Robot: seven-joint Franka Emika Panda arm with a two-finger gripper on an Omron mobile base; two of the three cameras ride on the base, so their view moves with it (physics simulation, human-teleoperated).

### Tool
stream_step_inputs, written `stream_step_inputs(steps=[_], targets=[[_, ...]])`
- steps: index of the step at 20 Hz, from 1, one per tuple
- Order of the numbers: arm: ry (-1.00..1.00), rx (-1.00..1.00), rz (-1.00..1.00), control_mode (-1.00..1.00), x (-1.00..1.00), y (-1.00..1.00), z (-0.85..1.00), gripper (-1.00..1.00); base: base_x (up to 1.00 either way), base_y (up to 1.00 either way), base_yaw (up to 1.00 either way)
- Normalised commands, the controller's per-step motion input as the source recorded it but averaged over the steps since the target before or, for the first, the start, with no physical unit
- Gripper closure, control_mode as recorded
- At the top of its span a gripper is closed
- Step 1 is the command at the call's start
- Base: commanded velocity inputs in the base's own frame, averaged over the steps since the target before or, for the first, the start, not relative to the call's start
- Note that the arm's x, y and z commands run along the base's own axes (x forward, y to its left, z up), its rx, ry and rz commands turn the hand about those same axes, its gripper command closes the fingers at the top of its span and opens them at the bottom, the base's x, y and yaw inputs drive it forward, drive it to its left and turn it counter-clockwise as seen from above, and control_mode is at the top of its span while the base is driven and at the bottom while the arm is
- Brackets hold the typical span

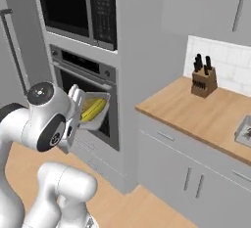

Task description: Take the meat container that has the fish and place it on the second highest rack of the freezer. Then take the vegetable container that has the cucumber and potato and place it on the highest rack of the freezer.

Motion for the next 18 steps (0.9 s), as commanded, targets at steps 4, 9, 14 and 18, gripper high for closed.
stream_step_inputs(steps=[4, 9, 14, 18], targets=[[0.0, 0.0, 0.0, 1.0, 0.0, 0.0, 0.0, 1.0, 0.47, 1.0, 0.02], [0.0, 0.0, 0.0, 1.0, 0.0, 0.0, 0.0, 1.0, 0.8, 1.0, -0.02], [0.0, 0.0, 0.0, 1.0, 0.0, 0.0, 0.0, 1.0, 0.9, 1.0, -0.09], [0.0, 0.0, 0.0, 1.0, 0.0, 0.0, 0.0, 1.0, 0.99, 1.0, -0.21]])
